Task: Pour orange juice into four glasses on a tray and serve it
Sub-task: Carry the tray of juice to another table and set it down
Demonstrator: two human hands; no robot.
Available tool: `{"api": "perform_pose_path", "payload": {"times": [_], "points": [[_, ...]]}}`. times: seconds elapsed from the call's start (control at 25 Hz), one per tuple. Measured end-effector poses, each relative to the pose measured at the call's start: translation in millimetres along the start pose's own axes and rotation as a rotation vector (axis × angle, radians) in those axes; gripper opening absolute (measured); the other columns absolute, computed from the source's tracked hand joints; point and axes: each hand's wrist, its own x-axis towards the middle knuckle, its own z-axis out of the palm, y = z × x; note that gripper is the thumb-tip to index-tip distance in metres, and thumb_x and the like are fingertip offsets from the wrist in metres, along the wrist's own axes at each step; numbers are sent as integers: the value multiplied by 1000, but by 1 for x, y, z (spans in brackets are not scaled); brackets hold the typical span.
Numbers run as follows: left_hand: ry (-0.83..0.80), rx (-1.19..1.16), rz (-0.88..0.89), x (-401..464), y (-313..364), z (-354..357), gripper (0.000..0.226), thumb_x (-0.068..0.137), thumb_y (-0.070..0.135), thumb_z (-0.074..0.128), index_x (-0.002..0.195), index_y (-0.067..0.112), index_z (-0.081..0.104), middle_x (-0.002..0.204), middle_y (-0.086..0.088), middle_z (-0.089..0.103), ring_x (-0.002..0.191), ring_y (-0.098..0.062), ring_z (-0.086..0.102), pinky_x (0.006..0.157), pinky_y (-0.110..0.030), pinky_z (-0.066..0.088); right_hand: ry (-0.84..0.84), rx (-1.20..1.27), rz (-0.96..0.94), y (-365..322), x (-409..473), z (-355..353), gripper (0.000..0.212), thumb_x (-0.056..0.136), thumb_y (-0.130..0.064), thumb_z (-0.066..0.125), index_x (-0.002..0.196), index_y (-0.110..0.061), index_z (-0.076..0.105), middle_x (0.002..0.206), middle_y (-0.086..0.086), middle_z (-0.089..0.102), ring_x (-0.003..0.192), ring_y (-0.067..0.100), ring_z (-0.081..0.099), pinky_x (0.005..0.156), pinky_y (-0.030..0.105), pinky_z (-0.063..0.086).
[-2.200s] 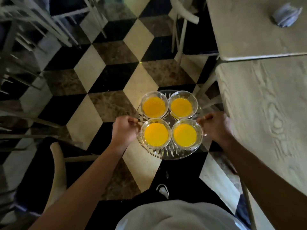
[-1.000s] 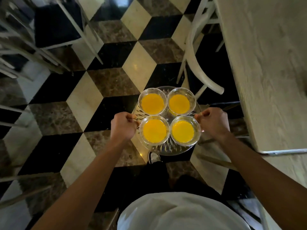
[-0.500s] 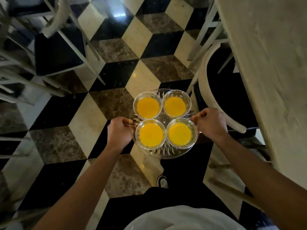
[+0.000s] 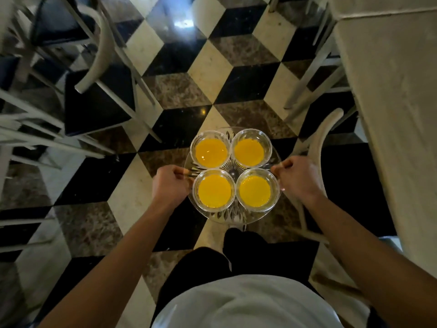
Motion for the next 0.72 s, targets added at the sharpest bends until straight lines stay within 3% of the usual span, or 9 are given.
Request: {"api": "perform_pose_path", "payload": {"times": [0.12, 0.32, 0.52, 0.72], "points": [[-16, -8, -14, 34, 28, -5, 18, 83, 0, 79, 82, 16, 71, 80, -7, 73, 79, -28, 74, 74, -52, 66, 11, -5, -29, -26, 35, -4, 21, 93, -31, 73, 79, -15, 73, 67, 2, 74, 62, 15, 72, 47, 22, 46], [-15, 3, 2, 85, 59, -5, 19, 79, 1, 80, 80, 18, 73, 78, -5, 74, 77, -27, 74, 73, -53, 66, 33, -2, -56, -57, 86, -8, 21, 92, -29, 75, 76, -16, 72, 63, 2, 74, 57, 16, 72, 57, 27, 57], [-46, 0, -19, 137, 92, -2, 18, 81, 0, 81, 82, 16, 72, 78, -6, 73, 75, -25, 72, 73, -53, 66, 41, 17, -24, -87, 137, -7, 18, 91, -28, 76, 77, -17, 72, 66, 1, 74, 59, 18, 73, 62, 40, 65], [-34, 55, 37, 197, 138, -11, 17, 86, 2, 78, 83, 16, 70, 78, -3, 72, 77, -22, 73, 70, -36, 65, 51, 10, -2, -130, 195, -2, 19, 92, -27, 75, 78, -15, 72, 66, 2, 74, 59, 17, 73, 62, 35, 63]]}}
